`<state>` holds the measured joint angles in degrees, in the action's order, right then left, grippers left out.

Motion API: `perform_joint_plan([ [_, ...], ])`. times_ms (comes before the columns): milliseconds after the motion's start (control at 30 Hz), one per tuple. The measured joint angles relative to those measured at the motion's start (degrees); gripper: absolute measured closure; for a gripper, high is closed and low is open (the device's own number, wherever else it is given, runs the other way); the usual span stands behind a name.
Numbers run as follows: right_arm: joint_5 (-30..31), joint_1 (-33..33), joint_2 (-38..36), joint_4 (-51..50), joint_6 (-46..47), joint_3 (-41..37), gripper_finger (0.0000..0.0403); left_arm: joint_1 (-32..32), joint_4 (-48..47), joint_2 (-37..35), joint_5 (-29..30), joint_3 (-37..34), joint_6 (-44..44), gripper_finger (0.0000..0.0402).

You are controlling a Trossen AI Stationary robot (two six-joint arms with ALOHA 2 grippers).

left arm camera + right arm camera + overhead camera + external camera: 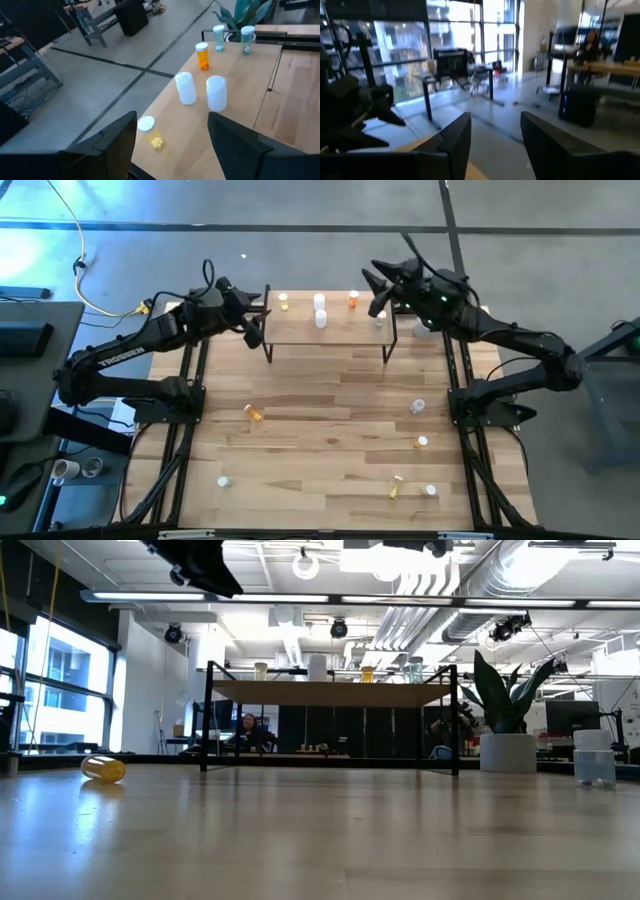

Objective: Pick and place medicine bottles onto shelf by color
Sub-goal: Adjust the white medicine bottle on the shelf

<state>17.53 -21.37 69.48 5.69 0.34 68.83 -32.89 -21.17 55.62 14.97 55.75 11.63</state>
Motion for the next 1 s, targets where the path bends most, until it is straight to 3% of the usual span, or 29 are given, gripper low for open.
perform_joint_plan([
  [167, -0.07, 1.21, 6.79, -14.08, 7.01, 7.04, 0.0240, -3.29, -0.02, -0.36, -3.88, 0.00, 0.41, 0.0167],
  [333, 1.35, 2.50, 14.86, -27.06, 12.78, 13.02, 0.0240, -5.62, -0.29, -0.35, -4.10, 0.00, 1.26, 0.0167],
  [667, 1.61, 3.26, 26.10, -29.04, 15.94, 15.92, 0.0240, -6.64, -0.47, -0.42, -4.14, 0.00, 2.50, 0.0167],
  [1000, 3.43, 2.23, 29.47, -28.98, 17.58, 15.92, 0.0240, -6.64, -0.54, -0.42, -4.45, 0.00, 2.50, 0.0168],
])
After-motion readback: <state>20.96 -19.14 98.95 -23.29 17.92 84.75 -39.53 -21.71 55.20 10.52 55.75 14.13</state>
